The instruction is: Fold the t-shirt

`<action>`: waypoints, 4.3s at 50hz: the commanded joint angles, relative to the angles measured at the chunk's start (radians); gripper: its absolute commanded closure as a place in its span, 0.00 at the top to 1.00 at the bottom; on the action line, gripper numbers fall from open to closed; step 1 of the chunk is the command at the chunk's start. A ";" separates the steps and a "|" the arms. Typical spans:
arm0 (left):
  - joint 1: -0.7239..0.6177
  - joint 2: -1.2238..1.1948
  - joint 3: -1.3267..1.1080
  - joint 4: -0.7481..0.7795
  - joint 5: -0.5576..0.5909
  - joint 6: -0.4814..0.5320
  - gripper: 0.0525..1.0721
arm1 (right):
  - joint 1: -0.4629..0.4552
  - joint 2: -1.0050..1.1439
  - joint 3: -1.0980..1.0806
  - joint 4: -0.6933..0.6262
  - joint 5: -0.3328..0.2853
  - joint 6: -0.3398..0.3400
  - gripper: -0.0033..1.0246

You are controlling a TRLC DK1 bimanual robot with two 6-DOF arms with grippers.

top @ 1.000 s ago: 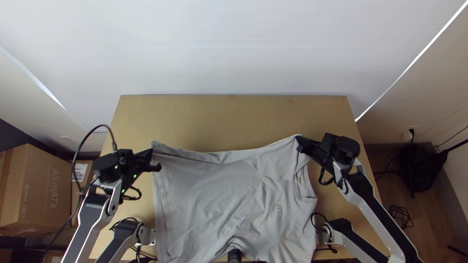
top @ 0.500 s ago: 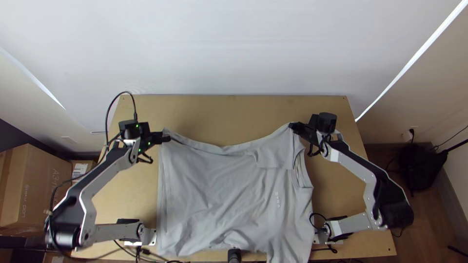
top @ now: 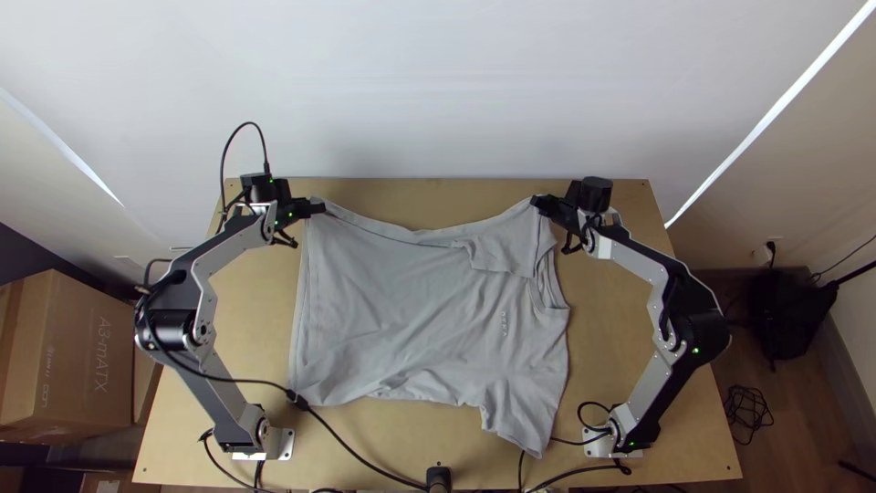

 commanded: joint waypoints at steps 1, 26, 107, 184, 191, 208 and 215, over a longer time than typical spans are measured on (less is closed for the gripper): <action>0.013 0.093 0.131 -0.015 -0.013 0.010 0.03 | -0.006 0.077 0.116 0.001 0.009 -0.017 0.02; 0.013 0.243 0.594 -0.271 -0.059 -0.044 0.95 | -0.016 0.198 0.414 -0.166 0.018 -0.012 0.96; 0.001 -1.094 -0.285 -0.839 0.126 0.090 0.95 | -0.110 -0.765 -0.483 -1.239 -0.095 -0.212 0.70; 0.165 -0.961 -0.665 -1.279 0.073 1.036 0.95 | 0.103 -0.604 -0.585 -0.935 -0.029 -0.129 0.03; 0.170 -0.935 -0.705 -1.221 0.073 1.036 0.94 | 0.103 -0.603 -0.585 -0.929 -0.029 -0.126 0.03; 0.163 -0.870 -0.728 -1.138 0.076 1.029 0.85 | 0.111 -0.603 -0.585 -0.919 -0.029 -0.116 0.03; 0.160 -0.850 -0.733 -1.125 0.083 1.025 0.76 | 0.113 -0.601 -0.588 -0.913 -0.029 -0.109 0.03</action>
